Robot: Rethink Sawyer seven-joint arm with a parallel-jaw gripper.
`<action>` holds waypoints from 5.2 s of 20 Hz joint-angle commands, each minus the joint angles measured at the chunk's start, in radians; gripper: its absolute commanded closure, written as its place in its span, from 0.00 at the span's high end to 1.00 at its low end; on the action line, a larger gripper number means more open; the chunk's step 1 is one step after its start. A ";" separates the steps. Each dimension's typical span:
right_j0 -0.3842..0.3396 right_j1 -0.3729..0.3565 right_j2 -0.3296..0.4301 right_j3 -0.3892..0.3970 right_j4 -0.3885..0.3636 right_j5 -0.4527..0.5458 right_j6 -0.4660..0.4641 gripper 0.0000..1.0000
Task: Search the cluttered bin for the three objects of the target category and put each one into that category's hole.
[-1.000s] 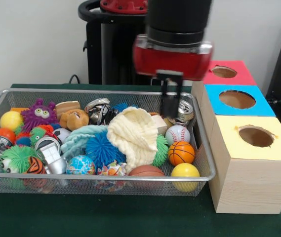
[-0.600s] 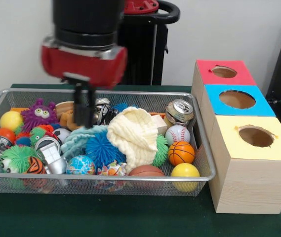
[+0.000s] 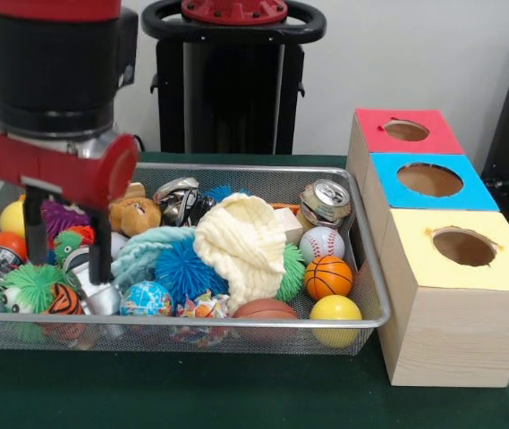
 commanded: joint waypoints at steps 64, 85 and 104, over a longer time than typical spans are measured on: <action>-0.019 0.258 0.173 0.233 -0.195 -0.052 -0.379 1.00; -0.055 0.189 0.188 0.285 -0.215 -0.257 -0.262 0.00; 0.096 -0.167 0.090 0.516 -0.103 -0.183 0.035 0.00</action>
